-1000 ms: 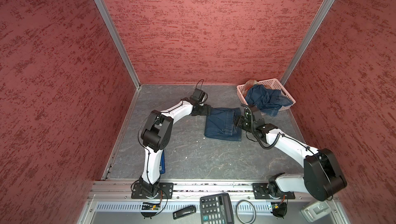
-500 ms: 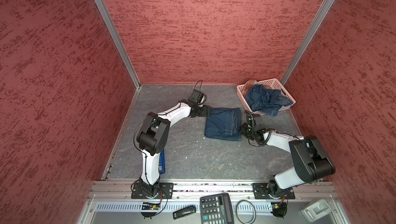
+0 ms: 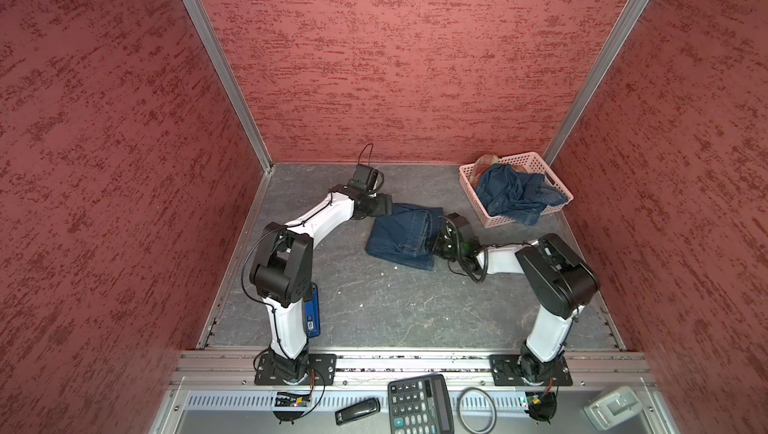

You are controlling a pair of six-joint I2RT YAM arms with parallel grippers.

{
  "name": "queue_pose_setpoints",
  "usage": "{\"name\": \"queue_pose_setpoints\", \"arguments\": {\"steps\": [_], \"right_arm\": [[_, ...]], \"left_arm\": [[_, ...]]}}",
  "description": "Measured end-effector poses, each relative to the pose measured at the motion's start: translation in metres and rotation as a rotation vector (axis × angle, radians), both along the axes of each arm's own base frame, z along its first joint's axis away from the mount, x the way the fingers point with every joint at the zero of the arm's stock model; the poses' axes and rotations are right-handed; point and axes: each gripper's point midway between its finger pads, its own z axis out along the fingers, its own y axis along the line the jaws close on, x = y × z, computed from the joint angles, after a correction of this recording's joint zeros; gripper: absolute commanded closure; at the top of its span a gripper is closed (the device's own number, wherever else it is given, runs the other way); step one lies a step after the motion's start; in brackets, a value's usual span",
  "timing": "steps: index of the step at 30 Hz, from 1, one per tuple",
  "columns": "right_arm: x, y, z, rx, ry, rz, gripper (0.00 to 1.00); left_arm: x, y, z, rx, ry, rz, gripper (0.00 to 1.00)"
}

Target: Fold and stack the skirts

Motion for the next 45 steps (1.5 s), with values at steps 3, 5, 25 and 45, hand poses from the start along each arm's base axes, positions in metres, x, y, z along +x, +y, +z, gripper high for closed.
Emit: {"name": "queue_pose_setpoints", "arguments": {"steps": [3, 5, 25, 45], "right_arm": [[-0.009, 0.025, 0.004, 0.018, 0.005, 0.047, 0.63], [-0.008, 0.023, 0.007, 0.022, 0.010, 0.040, 0.56], [-0.013, -0.074, 0.009, 0.105, 0.045, -0.172, 0.48], [-0.022, -0.077, 0.009, 0.086, 0.035, -0.156, 0.48]], "left_arm": [[0.001, 0.010, 0.003, 0.024, -0.006, 0.018, 0.12], [-0.001, 0.011, 0.003, 0.042, -0.007, 0.014, 0.13], [-0.078, -0.081, -0.042, 0.399, -0.005, -0.347, 0.29], [-0.121, -0.050, -0.054, 0.489, 0.025, -0.363, 0.36]]}}
